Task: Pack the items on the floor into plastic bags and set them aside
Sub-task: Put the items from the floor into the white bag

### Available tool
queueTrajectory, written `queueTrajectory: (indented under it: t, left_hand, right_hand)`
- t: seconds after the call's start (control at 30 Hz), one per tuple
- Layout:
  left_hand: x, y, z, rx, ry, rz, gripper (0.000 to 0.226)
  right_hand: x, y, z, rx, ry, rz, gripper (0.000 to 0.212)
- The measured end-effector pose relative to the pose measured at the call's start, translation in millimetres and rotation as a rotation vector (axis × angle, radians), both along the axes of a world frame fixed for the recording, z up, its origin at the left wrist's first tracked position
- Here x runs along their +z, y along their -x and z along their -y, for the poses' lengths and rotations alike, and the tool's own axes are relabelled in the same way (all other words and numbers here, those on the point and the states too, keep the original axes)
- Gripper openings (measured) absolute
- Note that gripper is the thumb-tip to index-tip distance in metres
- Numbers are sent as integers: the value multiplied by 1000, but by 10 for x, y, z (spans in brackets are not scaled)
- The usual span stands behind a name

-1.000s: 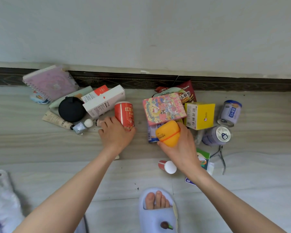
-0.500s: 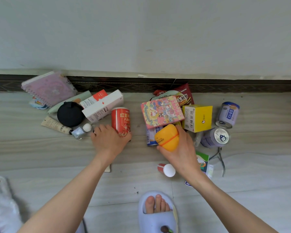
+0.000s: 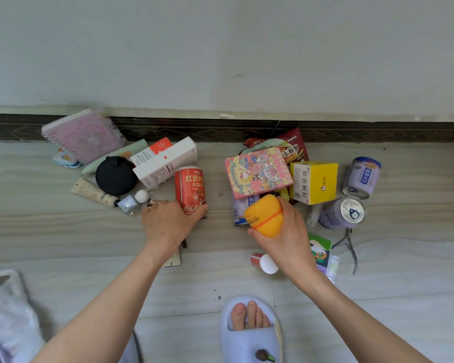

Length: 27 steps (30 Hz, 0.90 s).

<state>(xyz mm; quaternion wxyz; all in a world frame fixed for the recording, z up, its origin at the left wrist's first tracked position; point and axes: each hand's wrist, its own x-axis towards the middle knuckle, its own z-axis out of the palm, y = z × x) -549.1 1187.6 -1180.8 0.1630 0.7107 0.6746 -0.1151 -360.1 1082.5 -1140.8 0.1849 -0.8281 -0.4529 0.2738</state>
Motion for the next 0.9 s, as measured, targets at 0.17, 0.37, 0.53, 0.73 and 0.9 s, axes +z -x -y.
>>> queueTrajectory:
  t: [0.17, 0.37, 0.53, 0.73, 0.9]
  left_hand:
    - [-13, 48, 12, 75, 16, 210, 58]
    - [-51, 18, 70, 242, -14, 484, 49]
    - [-132, -92, 109, 270, 26, 489, 82]
    - [-152, -181, -3, 393, 173, 536, 69]
    - [70, 16, -13, 557, 208, 721, 57]
  right_hand:
    - [-8, -3, 30, -26, 1, -23, 89]
    - [-6, 14, 53, -15, -4, -33, 87]
    - [19, 23, 22, -19, -6, -25, 87]
    - [43, 45, 16, 3, -25, -31, 87]
    - [34, 145, -46, -3, -85, -54, 83]
